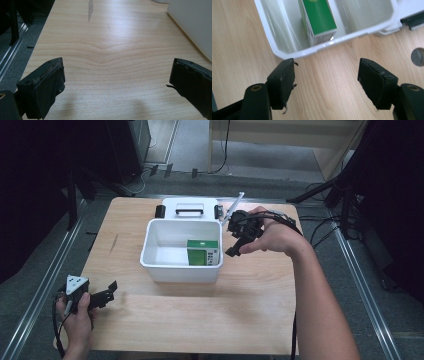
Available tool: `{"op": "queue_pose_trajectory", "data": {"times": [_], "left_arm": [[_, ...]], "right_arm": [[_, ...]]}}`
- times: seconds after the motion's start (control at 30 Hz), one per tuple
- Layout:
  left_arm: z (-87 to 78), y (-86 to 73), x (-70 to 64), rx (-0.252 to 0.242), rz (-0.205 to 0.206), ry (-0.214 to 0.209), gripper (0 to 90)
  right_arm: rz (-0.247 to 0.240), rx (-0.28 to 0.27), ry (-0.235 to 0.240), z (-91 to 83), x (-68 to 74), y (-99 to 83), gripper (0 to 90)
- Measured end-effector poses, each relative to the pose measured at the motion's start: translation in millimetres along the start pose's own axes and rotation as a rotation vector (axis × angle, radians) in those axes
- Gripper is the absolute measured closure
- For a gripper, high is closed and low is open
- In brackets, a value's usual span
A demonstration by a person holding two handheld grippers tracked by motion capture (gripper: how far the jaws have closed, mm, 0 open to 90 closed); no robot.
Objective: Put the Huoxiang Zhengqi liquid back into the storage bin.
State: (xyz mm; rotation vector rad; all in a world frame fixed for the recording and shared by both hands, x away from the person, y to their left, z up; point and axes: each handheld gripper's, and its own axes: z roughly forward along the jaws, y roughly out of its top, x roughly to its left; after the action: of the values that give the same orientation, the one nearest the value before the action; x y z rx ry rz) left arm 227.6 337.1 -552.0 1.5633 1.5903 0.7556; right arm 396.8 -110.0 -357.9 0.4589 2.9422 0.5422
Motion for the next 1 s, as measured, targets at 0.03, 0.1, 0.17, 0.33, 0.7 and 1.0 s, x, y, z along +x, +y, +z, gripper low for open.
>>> {"op": "queue_pose_trajectory", "data": {"times": [0.03,0.1,0.17,0.33,0.7,1.0], "left_arm": [[-0.1,0.1,-0.1,0.002,0.0,0.001,0.8],[-0.1,0.1,-0.2,0.002,0.0,0.002,0.9],[-0.1,0.1,-0.4,0.003,0.0,0.002,0.8],[-0.2,0.0,-1.0,0.004,0.008,0.007,0.9],[-0.1,0.1,-0.7,0.006,0.005,0.006,0.9],[-0.2,0.2,-0.5,0.008,0.003,0.006,0.9]], "right_arm": [[0.02,-0.002,-0.007,-0.3,-0.4,-4.2,30.0],[0.058,-0.014,-0.026,-0.5,-2.5,-12.5,30.3],[0.101,-0.032,-0.036,-1.1,-5.0,-20.6,29.8],[0.187,-0.083,-0.057,0.0,-9.4,-40.1,26.1],[0.359,-0.144,-0.182,1.1,-9.6,-86.5,12.6],[0.504,-0.28,-0.303,-0.9,-3.8,-125.0,1.0]]}}
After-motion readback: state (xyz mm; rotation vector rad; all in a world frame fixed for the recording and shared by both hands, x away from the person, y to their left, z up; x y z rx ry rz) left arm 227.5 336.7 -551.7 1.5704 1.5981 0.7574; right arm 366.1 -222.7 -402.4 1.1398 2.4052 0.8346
